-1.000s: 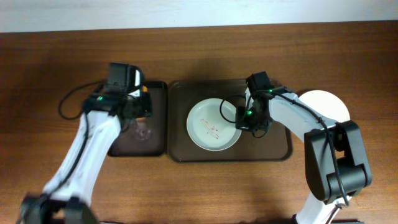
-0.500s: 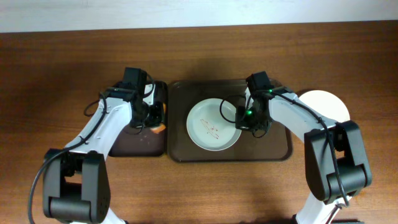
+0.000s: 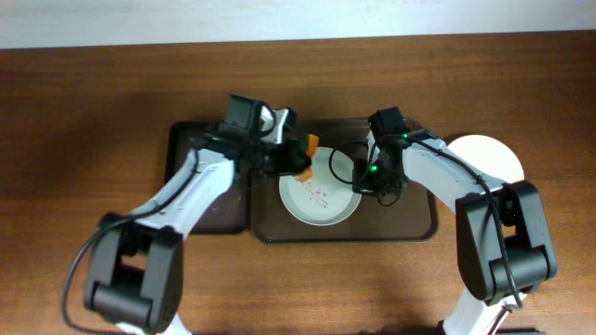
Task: Clean dirty plates on tray and stack at the side
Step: 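Scrub the held plate's red stain with the sponge in the left gripper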
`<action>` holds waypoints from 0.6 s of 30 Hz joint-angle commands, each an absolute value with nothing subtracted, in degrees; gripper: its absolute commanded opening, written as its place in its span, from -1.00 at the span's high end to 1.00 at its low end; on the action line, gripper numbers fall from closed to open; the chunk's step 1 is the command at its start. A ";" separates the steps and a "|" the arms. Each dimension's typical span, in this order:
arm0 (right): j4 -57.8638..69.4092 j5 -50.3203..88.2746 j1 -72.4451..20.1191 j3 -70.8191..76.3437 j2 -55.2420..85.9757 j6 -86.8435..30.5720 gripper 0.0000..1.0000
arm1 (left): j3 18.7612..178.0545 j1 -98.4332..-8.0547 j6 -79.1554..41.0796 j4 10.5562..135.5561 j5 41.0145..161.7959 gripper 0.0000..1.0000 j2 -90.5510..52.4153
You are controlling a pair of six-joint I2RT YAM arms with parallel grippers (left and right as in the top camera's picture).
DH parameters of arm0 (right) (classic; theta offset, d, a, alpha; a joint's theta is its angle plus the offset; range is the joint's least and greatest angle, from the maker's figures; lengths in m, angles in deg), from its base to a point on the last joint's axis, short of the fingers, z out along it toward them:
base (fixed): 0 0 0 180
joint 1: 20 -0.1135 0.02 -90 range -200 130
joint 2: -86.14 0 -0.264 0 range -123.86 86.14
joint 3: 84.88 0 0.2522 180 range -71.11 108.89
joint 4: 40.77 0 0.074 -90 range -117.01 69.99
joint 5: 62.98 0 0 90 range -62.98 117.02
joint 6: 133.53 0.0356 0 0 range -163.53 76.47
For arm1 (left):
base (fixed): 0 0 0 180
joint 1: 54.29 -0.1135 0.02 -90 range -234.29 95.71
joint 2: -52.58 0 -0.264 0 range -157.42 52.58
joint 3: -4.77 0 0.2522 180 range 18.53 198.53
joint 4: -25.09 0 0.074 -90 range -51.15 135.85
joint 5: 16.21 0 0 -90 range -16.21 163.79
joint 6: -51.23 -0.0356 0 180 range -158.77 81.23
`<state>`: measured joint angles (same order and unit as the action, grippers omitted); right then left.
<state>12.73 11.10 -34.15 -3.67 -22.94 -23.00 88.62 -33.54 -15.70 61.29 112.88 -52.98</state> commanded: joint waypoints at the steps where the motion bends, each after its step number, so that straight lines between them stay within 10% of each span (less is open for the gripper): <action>1: 12.60 11.03 -34.76 -3.72 -23.75 -23.59 0.92 | 89.23 -30.59 -9.61 59.36 115.35 1.00 -58.07; 18: 12.60 11.01 -34.76 -3.72 -23.75 -23.57 0.92 | 88.86 -24.67 -7.51 59.23 114.37 1.00 -64.63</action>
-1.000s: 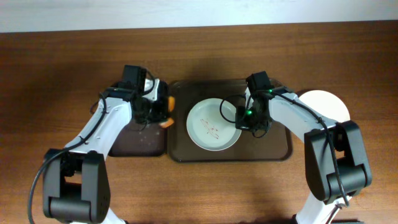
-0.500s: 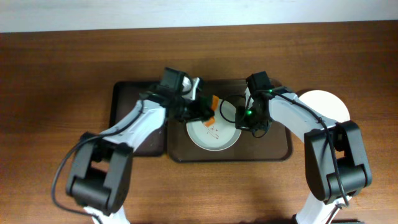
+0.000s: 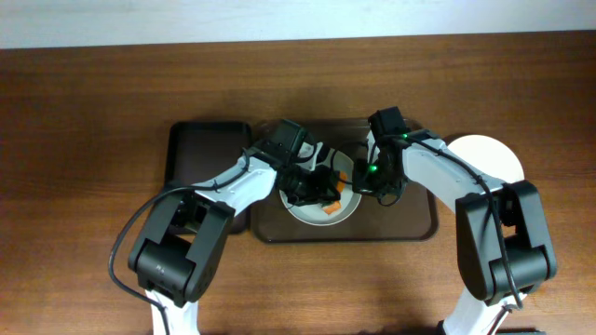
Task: Clean dirty plates on tray and stack at the side
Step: 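Scrub the held plate's red stain with the sponge in the left gripper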
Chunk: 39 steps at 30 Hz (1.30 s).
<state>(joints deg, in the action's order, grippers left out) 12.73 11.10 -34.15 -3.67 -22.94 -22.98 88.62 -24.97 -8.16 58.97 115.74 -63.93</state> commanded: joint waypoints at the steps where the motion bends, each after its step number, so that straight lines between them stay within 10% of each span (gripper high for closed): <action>1: 12.62 11.01 -34.76 -3.72 -23.75 -23.57 0.92 | 88.75 -24.67 -7.51 59.47 112.90 1.00 -64.63; 39: 13.21 11.01 -34.76 -3.72 -23.75 -23.57 0.92 | 94.19 -31.86 -21.15 71.65 93.25 1.00 -60.06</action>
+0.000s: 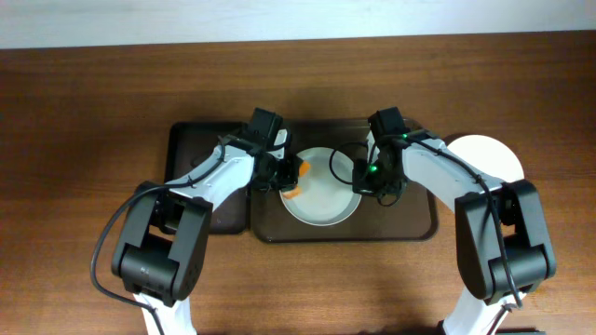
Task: Clean dirty plates on tray and stack at the side
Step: 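Scrub the held plate's red stain with the sponge in the left gripper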
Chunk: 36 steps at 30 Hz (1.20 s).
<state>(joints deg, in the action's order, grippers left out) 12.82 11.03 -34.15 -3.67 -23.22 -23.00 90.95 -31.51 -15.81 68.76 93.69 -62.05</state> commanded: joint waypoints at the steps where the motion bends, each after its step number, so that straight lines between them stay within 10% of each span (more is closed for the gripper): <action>1: 13.21 11.01 -34.76 -3.72 -23.75 -23.57 0.92 | 95.26 -31.84 -21.34 72.91 93.78 1.00 -58.86; 36: 13.70 10.99 -34.72 -3.72 -23.75 -23.55 0.92 | 83.74 -20.95 -2.31 61.48 102.89 1.00 -64.21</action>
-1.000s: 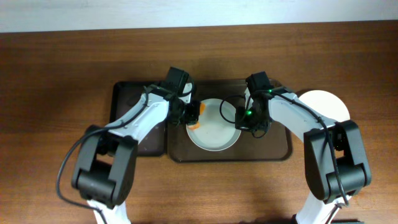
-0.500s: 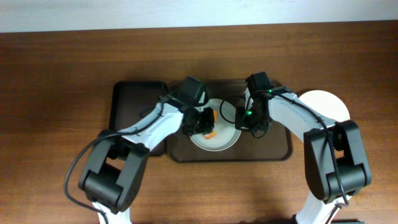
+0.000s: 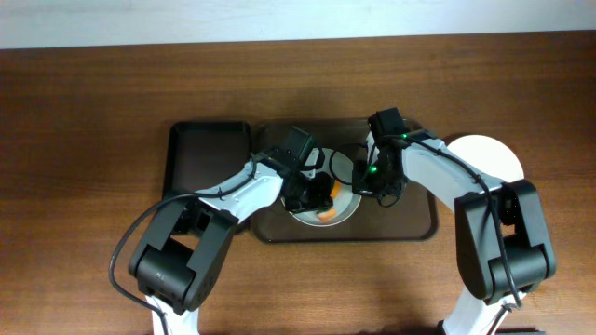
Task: Clean dirty plates on tray and stack at the side
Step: 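Scrub the held plate's red stain with the sponge in the left gripper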
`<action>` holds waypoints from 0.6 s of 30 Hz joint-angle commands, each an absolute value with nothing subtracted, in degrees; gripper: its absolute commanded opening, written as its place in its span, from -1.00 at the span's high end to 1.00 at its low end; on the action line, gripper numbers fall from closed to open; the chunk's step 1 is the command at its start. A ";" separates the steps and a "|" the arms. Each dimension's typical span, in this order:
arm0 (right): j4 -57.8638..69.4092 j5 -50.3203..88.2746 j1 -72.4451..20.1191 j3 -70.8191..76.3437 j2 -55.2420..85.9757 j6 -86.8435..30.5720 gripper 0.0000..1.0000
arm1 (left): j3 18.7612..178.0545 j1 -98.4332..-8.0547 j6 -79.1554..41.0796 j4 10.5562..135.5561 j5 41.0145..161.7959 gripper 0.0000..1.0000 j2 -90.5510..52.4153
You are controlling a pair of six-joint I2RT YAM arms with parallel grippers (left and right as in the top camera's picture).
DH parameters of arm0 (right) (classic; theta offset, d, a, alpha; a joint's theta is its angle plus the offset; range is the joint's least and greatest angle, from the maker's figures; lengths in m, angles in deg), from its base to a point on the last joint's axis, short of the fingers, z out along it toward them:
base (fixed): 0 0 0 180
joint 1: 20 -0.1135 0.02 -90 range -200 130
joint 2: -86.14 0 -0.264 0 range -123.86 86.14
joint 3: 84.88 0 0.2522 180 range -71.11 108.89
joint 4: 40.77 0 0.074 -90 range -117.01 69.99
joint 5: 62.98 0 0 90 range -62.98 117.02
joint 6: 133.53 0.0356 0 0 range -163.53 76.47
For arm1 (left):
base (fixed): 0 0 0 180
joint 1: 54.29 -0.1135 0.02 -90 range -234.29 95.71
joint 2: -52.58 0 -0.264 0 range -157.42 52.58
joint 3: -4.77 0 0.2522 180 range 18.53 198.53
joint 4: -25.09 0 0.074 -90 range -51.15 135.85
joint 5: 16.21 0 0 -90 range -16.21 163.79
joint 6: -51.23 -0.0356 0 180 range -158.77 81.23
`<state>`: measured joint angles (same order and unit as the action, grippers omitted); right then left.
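A white plate (image 3: 346, 202) lies on the right dark tray (image 3: 410, 220). My left gripper (image 3: 323, 205) reaches over the plate's middle, shut on an orange sponge (image 3: 328, 215) that presses on the plate's near part. My right gripper (image 3: 361, 183) sits at the plate's right rim and appears shut on it, though the wrist partly hides its fingers. The left arm covers most of the plate's surface.
A second dark tray (image 3: 205, 158) adjoins the first on the left. Another white plate (image 3: 489, 154) rests on the wooden table to the right of the trays, partly under the right arm.
My left gripper has moved with the sponge from the plate's left rim to its near middle. The right arm and the plate have stayed put.
At first the sponge was held at the plate's far-left rim and faint marks showed on the plate. Then it was on the plate's near middle, then back at the left rim with the plate looking white, and now it is near the middle again.
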<state>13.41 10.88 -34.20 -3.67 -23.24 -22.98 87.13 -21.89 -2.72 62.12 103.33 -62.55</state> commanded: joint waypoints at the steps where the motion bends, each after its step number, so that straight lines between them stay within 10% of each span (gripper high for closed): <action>1: 13.72 10.99 -34.72 -3.72 -23.75 -23.55 0.92 | 83.52 -20.95 -2.31 61.35 102.21 1.00 -64.21; 18: 14.31 11.03 -34.72 -3.72 -23.75 -23.57 0.91 | 84.68 -29.17 -15.53 67.23 84.64 1.00 -56.13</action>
